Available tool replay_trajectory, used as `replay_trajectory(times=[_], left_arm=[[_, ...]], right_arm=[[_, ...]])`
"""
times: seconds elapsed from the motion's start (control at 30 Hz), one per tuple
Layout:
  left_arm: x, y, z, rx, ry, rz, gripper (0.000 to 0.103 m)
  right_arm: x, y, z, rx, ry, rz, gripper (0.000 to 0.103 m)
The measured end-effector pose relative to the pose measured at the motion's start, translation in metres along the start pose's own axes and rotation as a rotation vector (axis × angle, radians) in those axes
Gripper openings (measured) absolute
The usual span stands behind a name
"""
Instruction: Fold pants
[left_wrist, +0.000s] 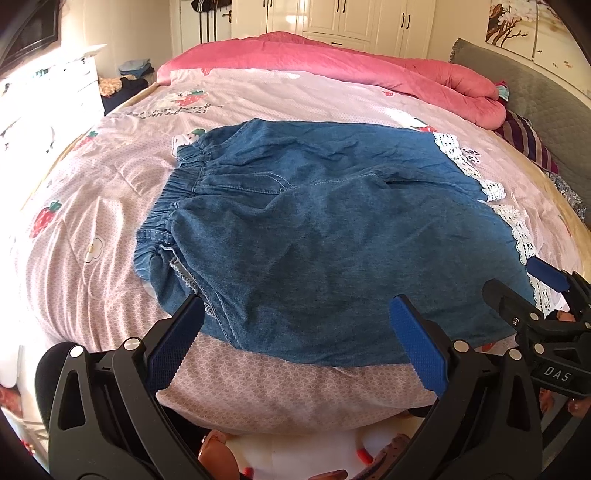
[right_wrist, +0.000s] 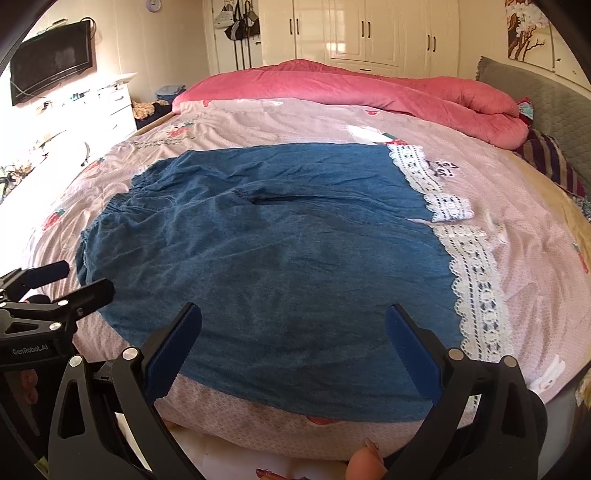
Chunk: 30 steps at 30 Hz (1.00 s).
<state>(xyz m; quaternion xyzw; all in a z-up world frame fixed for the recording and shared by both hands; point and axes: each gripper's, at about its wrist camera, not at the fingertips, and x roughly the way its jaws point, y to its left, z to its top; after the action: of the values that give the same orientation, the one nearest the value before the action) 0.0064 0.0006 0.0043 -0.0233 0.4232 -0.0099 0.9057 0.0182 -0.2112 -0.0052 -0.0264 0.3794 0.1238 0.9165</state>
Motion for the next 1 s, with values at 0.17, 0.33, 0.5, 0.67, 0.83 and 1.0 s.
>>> replay_trajectory(times=[0.17, 0.33, 0.5, 0.67, 0.83, 1.0], left_arm=[[0.009, 0.012, 0.009, -0.017, 0.01, 0.003, 0.094], [0.021, 0.036, 0.031, -0.043, 0.01, 0.039, 0.094], [0.034, 0.057, 0.06, -0.057, 0.009, 0.042, 0.094], [0.055, 0.081, 0.101, -0.064, 0.002, 0.029, 0.094], [0.088, 0.098, 0.138, 0.029, 0.017, 0.065, 0.094], [0.115, 0.113, 0.158, 0.098, 0.036, 0.099, 0.094]], right_arm=[[0.01, 0.004, 0.01, -0.033, 0.007, 0.007, 0.099], [0.025, 0.003, 0.025, -0.048, 0.018, 0.015, 0.099], [0.04, 0.001, 0.049, -0.056, 0.031, 0.045, 0.099], [0.062, 0.011, 0.085, -0.138, 0.04, 0.087, 0.099], [0.093, 0.022, 0.122, -0.191, 0.066, 0.155, 0.099], [0.122, 0.019, 0.146, -0.151, 0.11, 0.198, 0.099]])
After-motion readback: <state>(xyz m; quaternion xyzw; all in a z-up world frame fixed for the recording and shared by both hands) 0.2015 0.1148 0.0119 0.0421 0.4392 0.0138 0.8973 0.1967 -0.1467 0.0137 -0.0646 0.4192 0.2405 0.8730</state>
